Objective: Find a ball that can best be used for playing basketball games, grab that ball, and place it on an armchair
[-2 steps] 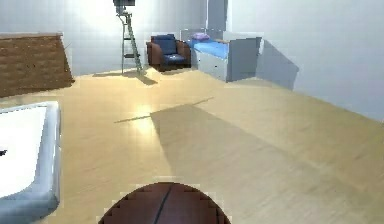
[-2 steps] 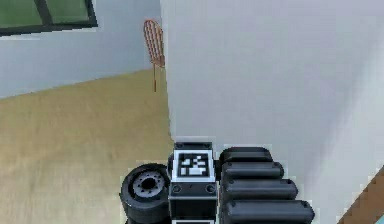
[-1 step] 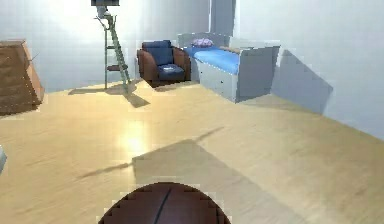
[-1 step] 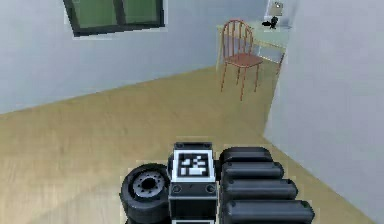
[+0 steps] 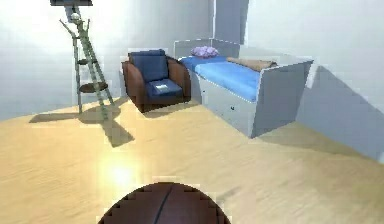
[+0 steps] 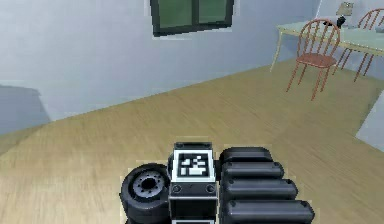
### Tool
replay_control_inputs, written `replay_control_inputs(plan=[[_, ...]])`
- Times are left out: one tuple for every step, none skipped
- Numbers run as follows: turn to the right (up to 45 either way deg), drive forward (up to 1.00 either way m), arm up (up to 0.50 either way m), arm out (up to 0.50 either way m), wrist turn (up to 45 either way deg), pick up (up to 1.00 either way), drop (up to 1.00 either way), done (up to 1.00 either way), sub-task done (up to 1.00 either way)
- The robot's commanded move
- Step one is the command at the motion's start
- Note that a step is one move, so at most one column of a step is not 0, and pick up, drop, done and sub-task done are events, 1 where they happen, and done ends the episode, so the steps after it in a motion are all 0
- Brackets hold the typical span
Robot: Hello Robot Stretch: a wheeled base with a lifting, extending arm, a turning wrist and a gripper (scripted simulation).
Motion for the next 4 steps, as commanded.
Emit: replay_control_inputs(plan=[[-3.0,0.0,0.0,0.0,0.0,0.0,0.0,0.0,0.0],[0.0,1.0,0.0,0.0,0.0,0.0,0.0,0.0,0.0],[0.0,1.0,0.0,0.0,0.0,0.0,0.0,0.0,0.0],[-3.0,0.0,0.0,0.0,0.0,0.0,0.0,0.0,0.0]])
